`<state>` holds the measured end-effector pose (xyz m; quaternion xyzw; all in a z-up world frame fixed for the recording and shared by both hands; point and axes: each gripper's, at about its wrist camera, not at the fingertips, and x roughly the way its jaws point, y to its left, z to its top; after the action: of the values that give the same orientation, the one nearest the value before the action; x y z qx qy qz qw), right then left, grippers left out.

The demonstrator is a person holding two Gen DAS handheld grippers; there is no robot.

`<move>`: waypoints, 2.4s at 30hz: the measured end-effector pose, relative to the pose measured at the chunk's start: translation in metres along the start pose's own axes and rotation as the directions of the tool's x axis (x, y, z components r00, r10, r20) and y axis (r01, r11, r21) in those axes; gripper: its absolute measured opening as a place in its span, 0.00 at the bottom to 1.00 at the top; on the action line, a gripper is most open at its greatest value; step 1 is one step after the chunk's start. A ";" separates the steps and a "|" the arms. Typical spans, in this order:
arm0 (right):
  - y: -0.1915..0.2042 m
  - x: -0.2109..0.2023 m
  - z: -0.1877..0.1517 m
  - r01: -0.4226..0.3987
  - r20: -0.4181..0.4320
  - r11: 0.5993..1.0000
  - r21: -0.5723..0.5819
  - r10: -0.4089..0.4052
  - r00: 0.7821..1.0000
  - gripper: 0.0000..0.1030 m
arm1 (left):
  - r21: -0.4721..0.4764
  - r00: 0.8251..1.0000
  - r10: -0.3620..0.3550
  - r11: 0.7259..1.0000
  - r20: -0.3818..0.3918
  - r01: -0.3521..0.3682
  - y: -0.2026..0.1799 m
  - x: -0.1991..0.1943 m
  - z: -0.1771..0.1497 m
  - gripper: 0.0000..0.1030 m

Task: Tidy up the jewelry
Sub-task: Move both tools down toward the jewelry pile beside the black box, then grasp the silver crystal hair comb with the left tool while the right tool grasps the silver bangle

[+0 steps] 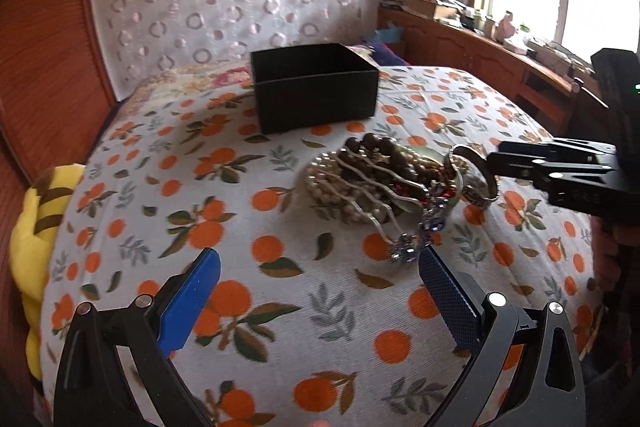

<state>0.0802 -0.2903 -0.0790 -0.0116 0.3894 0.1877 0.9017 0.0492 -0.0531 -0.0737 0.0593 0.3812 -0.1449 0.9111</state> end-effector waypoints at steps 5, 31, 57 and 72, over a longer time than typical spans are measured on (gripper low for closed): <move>-0.003 0.010 0.001 0.001 -0.039 1.000 -0.008 -0.001 0.999 0.37 | 0.014 0.998 -0.046 0.999 -0.044 0.047 -0.006 0.012 0.008 0.93; -0.009 0.012 -0.001 0.055 -0.047 0.998 0.011 -0.055 0.997 0.09 | -0.009 0.989 -0.092 0.996 -0.119 0.092 -0.015 0.043 0.027 0.70; -0.009 0.016 -0.002 0.062 -0.068 0.998 0.001 -0.062 0.996 0.09 | -0.030 0.991 -0.102 0.995 -0.092 0.100 0.001 0.028 0.012 0.39; 0.000 0.006 0.003 0.039 -0.033 0.999 -0.036 -0.040 0.999 0.05 | -0.085 0.989 -0.147 0.986 -0.018 0.145 0.023 0.008 0.009 0.09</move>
<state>0.0859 -0.2874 -0.0812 -0.0384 0.4008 0.1766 0.8982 0.0675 -0.0344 -0.0728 -0.0051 0.4010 -0.1947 0.8951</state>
